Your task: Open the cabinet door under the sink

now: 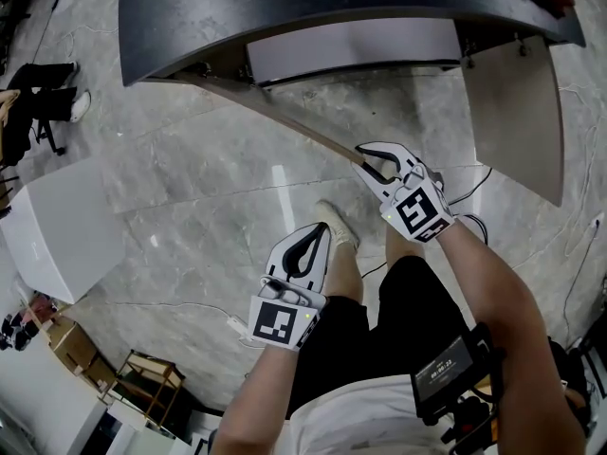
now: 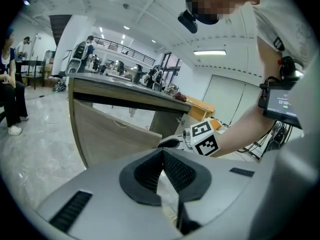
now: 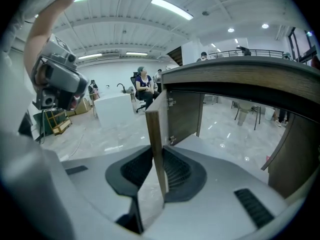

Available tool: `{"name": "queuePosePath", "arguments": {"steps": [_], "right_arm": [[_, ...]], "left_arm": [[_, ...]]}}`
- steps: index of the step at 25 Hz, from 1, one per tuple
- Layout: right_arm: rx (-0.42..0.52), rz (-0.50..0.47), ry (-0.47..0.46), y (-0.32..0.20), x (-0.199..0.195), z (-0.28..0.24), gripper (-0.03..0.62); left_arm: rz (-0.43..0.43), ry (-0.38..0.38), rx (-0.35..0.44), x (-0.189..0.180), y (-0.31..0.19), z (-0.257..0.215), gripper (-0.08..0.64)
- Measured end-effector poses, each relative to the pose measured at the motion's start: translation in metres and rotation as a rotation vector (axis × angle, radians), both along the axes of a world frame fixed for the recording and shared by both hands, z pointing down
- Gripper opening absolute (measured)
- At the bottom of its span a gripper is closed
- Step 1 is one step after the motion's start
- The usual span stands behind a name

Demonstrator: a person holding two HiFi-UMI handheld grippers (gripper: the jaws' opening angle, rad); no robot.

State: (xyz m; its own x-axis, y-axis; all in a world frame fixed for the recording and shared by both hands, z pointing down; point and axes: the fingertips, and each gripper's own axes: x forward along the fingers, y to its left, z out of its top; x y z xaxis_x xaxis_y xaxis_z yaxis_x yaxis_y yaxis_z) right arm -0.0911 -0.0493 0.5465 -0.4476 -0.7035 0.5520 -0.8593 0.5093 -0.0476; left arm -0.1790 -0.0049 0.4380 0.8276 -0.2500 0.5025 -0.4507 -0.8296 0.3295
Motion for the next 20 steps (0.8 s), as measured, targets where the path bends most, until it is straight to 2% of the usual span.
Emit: {"name": "queuePosePath", "arguments": {"steps": [4,14,20], "right_arm": [[-0.008,-0.037,-0.018,0.013,-0.026,0.002,0.077],[-0.048,0.002,-0.049,0.028,-0.087,0.005,0.092],[-0.075,-0.062,-0.067,0.029,-0.135,0.005,0.109]], "left_arm": [[-0.040,0.004,0.000,-0.009,-0.004,0.002,0.009],[-0.096,0.005,0.020,-0.045,-0.014,0.000,0.009],[-0.137,0.000,0.027,-0.069,-0.020,-0.002,0.009]]}}
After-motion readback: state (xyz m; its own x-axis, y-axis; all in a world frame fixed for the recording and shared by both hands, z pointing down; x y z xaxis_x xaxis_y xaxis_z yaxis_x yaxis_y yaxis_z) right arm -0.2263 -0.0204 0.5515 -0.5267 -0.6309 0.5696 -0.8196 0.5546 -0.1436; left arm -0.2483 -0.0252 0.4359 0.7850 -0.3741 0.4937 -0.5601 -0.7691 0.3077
